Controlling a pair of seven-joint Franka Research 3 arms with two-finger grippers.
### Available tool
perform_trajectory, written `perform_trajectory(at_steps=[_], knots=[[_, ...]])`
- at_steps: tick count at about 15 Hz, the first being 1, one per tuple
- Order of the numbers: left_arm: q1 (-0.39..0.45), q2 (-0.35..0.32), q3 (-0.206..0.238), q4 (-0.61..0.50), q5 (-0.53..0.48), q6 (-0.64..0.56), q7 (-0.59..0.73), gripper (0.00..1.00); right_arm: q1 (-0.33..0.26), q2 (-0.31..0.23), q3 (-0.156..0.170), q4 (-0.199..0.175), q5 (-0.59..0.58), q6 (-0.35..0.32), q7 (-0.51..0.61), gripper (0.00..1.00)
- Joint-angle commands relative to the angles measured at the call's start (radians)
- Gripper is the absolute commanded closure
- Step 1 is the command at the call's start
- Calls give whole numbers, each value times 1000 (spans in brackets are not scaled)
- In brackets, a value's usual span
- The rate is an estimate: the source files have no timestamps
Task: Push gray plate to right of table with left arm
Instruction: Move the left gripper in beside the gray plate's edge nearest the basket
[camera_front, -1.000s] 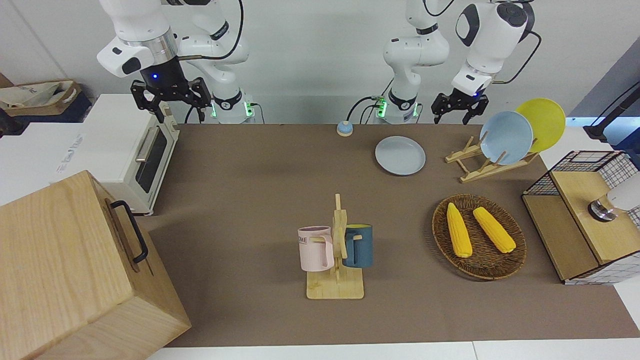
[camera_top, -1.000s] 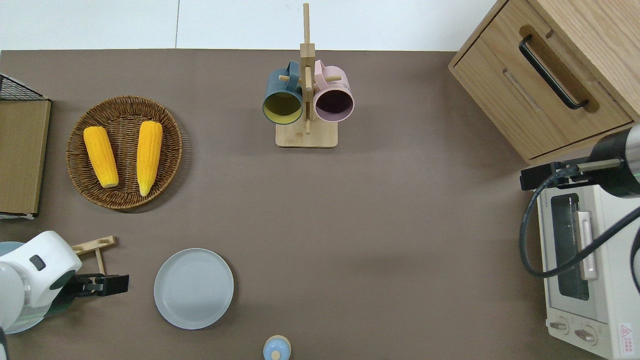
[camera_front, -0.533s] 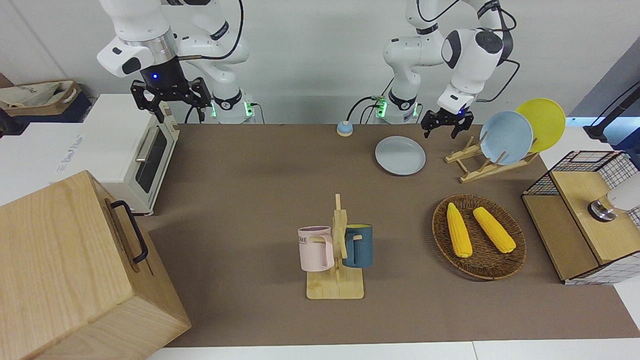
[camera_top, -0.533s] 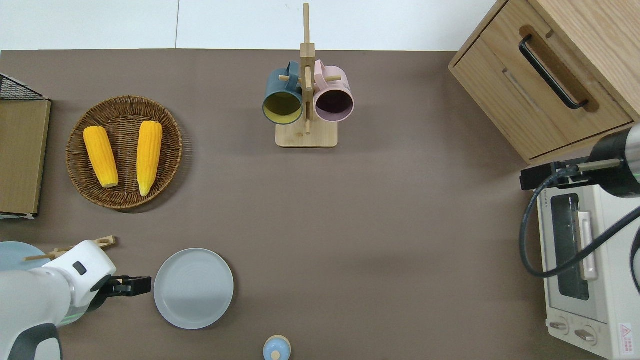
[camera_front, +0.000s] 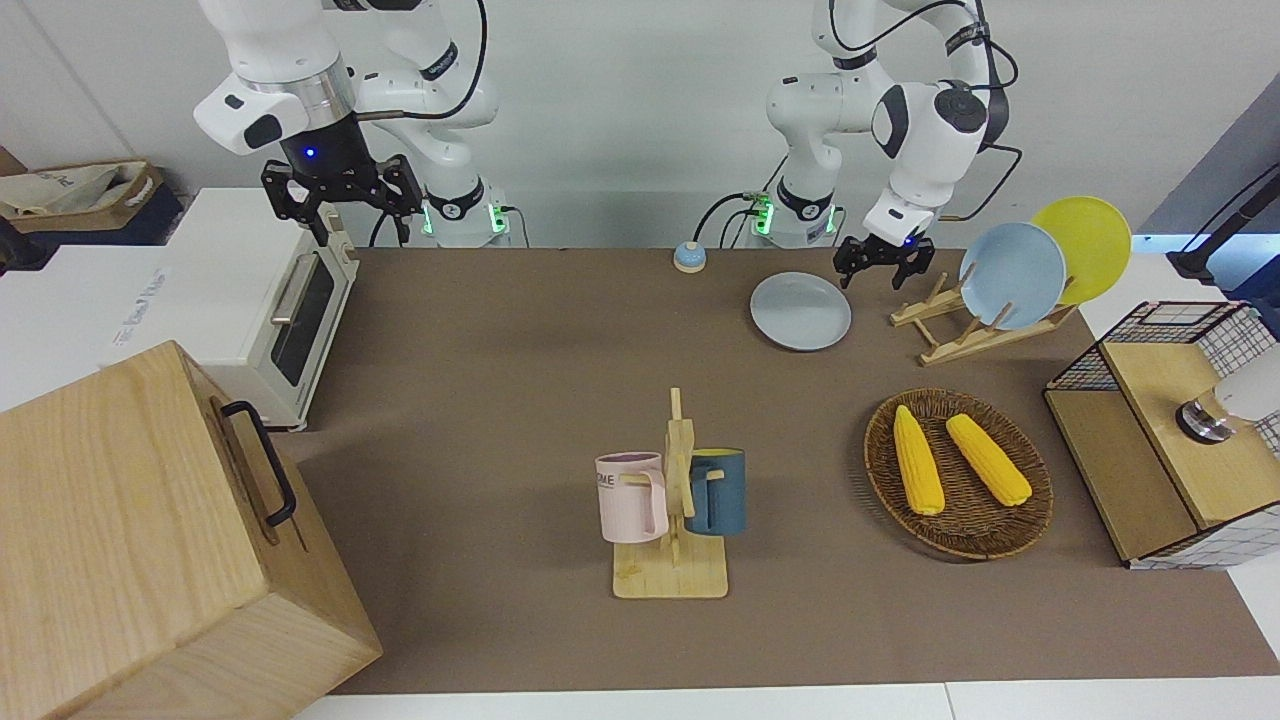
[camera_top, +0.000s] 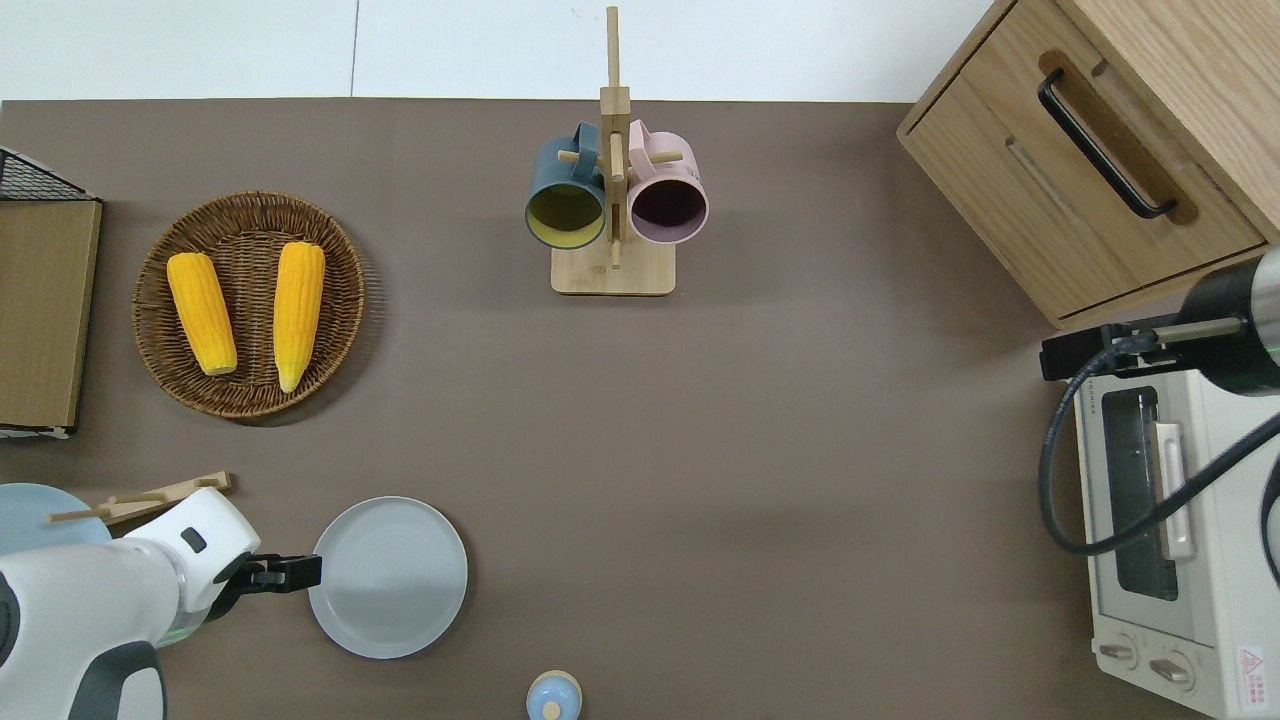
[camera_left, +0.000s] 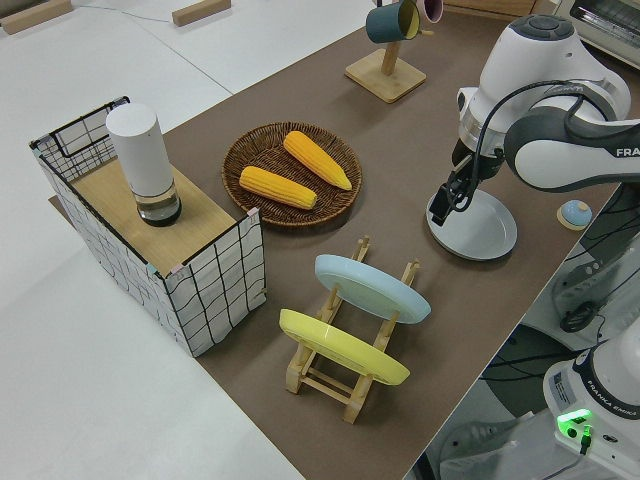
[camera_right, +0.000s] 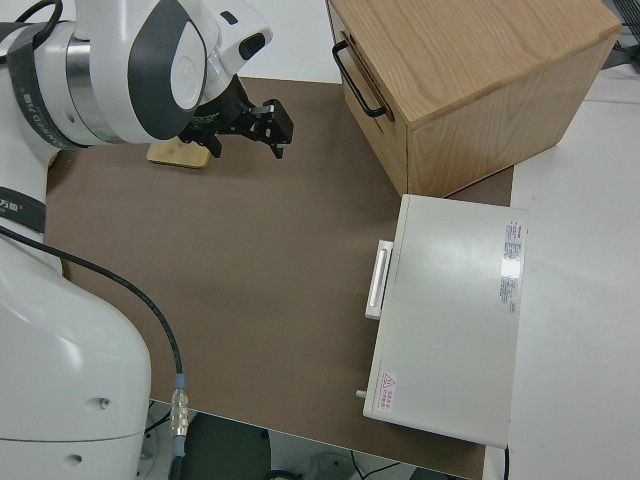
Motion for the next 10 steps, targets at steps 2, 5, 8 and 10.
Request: perform_trajectory(at_steps=[2, 5, 8, 10], knots=[[-28, 74, 4, -29, 2, 96, -22, 9, -3, -4, -1, 5, 22, -14, -1, 17], [-28, 117, 4, -33, 1, 125, -22, 9, -3, -4, -1, 5, 22, -14, -1, 17], [-39, 163, 4, -36, 1, 157, -22, 9, -3, -4, -1, 5, 22, -14, -1, 17], [-40, 192, 4, -36, 1, 175, -22, 9, -3, -4, -1, 5, 22, -12, -1, 17]])
